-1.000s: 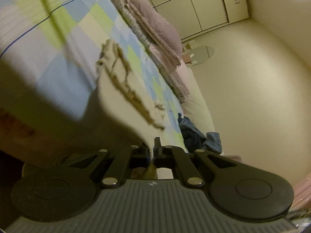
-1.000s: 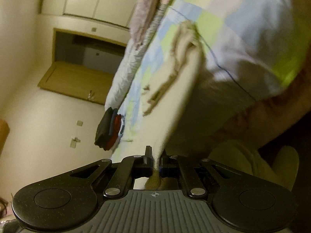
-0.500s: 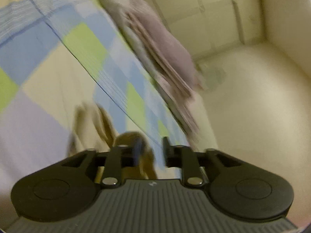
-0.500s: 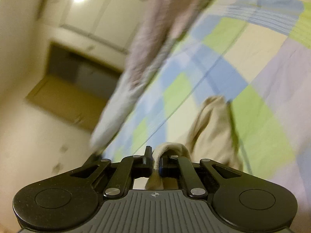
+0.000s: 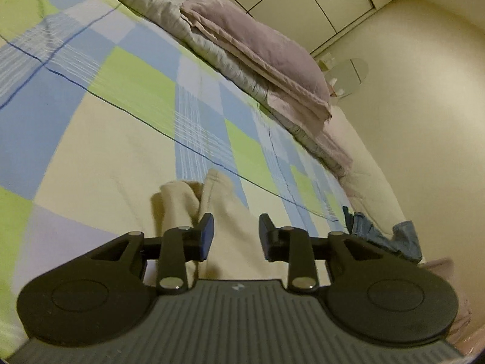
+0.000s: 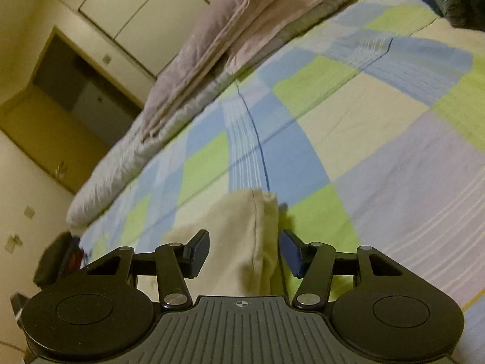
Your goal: Fold clothes
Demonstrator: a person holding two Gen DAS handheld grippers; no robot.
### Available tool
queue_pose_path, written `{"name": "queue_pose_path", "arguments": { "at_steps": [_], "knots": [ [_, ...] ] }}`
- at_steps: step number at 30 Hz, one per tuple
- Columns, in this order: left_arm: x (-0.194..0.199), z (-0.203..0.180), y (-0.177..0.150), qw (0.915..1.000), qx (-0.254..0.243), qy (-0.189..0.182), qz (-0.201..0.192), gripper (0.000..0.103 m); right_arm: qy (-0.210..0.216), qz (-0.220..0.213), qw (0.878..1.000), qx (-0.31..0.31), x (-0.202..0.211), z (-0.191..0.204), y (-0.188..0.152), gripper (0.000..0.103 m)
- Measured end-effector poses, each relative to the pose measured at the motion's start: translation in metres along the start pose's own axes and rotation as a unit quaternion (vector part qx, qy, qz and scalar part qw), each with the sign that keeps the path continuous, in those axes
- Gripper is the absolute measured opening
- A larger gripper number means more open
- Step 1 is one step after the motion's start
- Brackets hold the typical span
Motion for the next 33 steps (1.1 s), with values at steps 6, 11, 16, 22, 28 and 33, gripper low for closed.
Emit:
{"name": "queue_pose_path", "arguments": {
  "at_steps": [6,11,16,22,28,33],
  "knots": [
    [-0.035,0.002,0.004,0.9983,-0.033,0.048,0.008,0.029,-0.008,0.007,1.000,0.015,-0.028,0.006,-0.002,0.056],
    [-0.061,0.016,0.006,0.9968,-0.041,0.066,0.022,0.020,-0.010,0.007,1.000,0.021,-0.039,0.008,0.003,0.025],
    [-0.055,0.002,0.002,0.9956,-0.087,0.028,0.021,0.003,-0.032,-0.016,0.998,0.061,-0.031,0.018,0.010,0.022],
    [-0.053,0.008,0.003,0.9968,-0.069,0.032,0.022,0.007,-0.035,-0.011,0.998,0.059,-0.038,0.020,0.015,0.022],
    [-0.034,-0.005,0.010,0.9953,-0.095,0.020,-0.009,0.000,-0.045,-0.061,0.993,0.089,-0.022,0.028,0.017,0.002],
    [-0.008,-0.009,0.015,0.9923,-0.109,0.027,-0.053,0.000,-0.053,-0.106,0.984,0.135,-0.015,0.051,0.025,0.002]
  ]
}}
Point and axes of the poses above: each gripper's, at about its wrist camera, not at the fingertips, and x roughly against the way its jaws point, z to its left, y to its top, the point moved 3 cm from there along -x, roughly the way its jaws point, and after that the axes turned 12 degrees about -y, right-handed, at the moved point
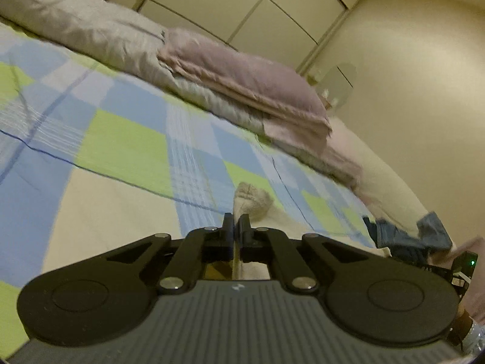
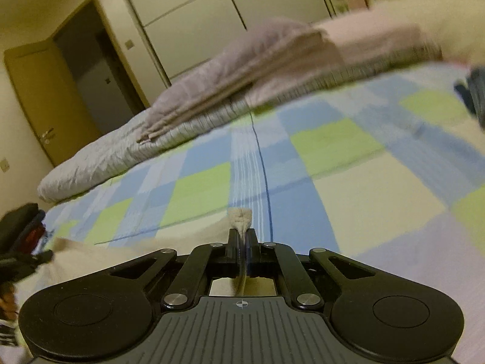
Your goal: Fold clothes
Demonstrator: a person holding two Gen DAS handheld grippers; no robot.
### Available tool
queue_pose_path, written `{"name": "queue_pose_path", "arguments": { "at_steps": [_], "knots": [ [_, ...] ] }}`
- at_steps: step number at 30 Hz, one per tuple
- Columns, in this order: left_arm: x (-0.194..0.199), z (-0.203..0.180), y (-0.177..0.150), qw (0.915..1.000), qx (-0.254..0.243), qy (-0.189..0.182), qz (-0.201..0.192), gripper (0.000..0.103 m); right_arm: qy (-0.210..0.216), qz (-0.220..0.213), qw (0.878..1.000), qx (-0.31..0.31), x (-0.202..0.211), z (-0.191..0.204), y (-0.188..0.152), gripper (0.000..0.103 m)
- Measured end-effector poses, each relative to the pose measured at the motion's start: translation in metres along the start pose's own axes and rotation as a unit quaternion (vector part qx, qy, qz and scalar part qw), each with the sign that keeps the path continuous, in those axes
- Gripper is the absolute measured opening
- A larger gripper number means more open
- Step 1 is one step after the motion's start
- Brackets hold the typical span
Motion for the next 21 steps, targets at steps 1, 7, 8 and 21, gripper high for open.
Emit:
{"name": "queue_pose_path", "arguments": {
  "at_steps": [1,7,8,21],
  "knots": [
    [0.002,0.001,0.001,1.0000,0.000,0.004,-0.004,0.001,-0.005,0.007,1.000,0.003,-0.007,0.003,0.000,0.002],
    [-0.026,0.022,-0.018,0.9976,0.013,0.055,0.040,0.001,-0.047,0.061,0.997,0.023,-0.053,0.013,-0.011,0.002],
    [-0.030,0.025,-0.019,0.9974,0.013,0.059,0.039,0.001,-0.052,0.064,0.996,0.022,-0.058,0.013,-0.013,0.002],
    [-0.025,-0.009,-0.001,0.9912,-0.046,0.121,0.027,0.012,-0.152,0.017,0.987,0.055,-0.030,0.037,-0.012,0.033]
  ]
}}
Point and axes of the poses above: each gripper's, at about its wrist camera, not at the fingertips, and x roughly against the way its jaws point, z to its left, y to its top, the point moved 3 cm from there along -x, roughly the way its jaws point, and after that the axes turned 12 degrees about -y, right-handed, at the moved point
